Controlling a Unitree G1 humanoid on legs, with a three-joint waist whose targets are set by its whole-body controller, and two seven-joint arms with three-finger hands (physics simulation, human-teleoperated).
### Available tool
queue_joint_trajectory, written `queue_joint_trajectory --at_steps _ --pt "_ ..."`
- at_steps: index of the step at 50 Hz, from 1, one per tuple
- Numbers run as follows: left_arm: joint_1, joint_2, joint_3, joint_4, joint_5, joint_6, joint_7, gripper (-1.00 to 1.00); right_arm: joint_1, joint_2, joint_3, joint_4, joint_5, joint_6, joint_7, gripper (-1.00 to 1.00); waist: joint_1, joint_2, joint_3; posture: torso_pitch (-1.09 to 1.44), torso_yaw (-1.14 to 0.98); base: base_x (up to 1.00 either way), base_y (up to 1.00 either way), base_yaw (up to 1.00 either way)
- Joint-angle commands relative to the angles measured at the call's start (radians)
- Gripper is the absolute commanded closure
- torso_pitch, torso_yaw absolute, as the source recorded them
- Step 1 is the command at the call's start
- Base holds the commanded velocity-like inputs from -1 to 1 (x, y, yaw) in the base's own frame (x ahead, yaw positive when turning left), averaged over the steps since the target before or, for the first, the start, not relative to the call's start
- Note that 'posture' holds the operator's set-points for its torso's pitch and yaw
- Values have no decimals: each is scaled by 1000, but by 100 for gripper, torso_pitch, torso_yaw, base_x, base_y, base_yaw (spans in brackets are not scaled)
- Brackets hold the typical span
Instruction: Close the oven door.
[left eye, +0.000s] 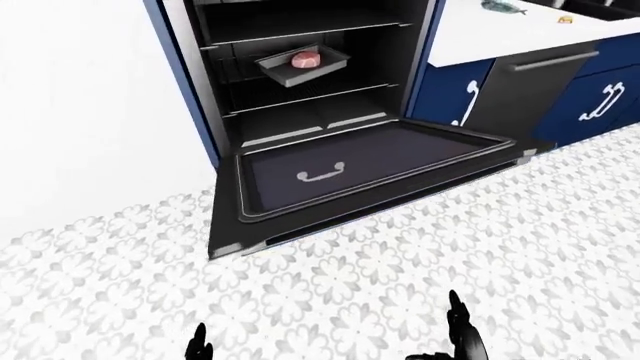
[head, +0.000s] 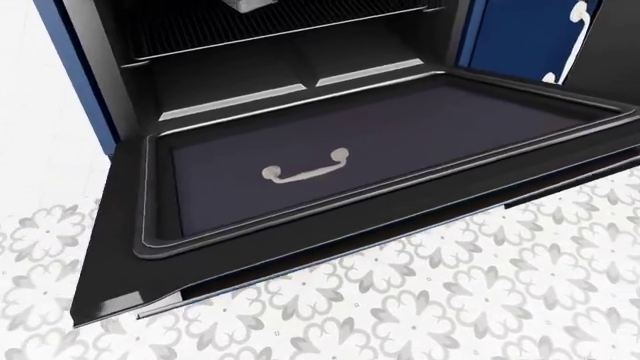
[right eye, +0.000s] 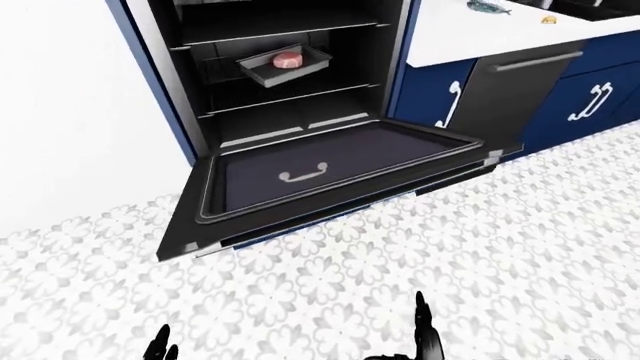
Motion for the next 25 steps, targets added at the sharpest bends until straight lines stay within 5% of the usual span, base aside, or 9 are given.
queue_joint_trajectory --at_steps 1,7,9,10,11,12,22,25 --pt "-9 25 11 -25 -16 -34 7 -100 -16 -2 3 -24 -1 -29 3 -100 5 4 -8 0 0 0 33 0" --pt "-10 27 8 -25 -22 -33 4 -100 -39 -21 -14 -5 4 -13 28 -100 8 91 4 0 0 0 32 0" --pt "-10 27 8 -25 -24 -33 3 -100 -32 -13 -17 -8 -7 -21 19 -100 11 158 -12 0 0 0 33 0" --pt "-10 28 7 -25 -25 -33 4 -100 -36 -15 -24 -7 -4 -14 30 -100 6 165 -27 0 0 0 33 0" --pt "-11 28 6 -25 -25 -32 4 -100 -41 -19 -28 -6 -3 -9 36 -100 21 135 -6 0 0 0 32 0" --pt "-11 28 6 -25 -25 -32 3 -100 -29 -11 -17 -9 -23 -34 1 -100 19 135 4 0 0 0 33 0" --pt "-20 35 20 -23 -20 -20 -7 -100 -15 3 -3 -21 -17 -42 -9 -100 17 40 6 0 0 0 33 0" --pt "-20 35 23 -23 -16 -20 -7 -100 -15 2 -2 -20 -12 -39 -4 -100 15 -10 2 0 0 0 33 0"
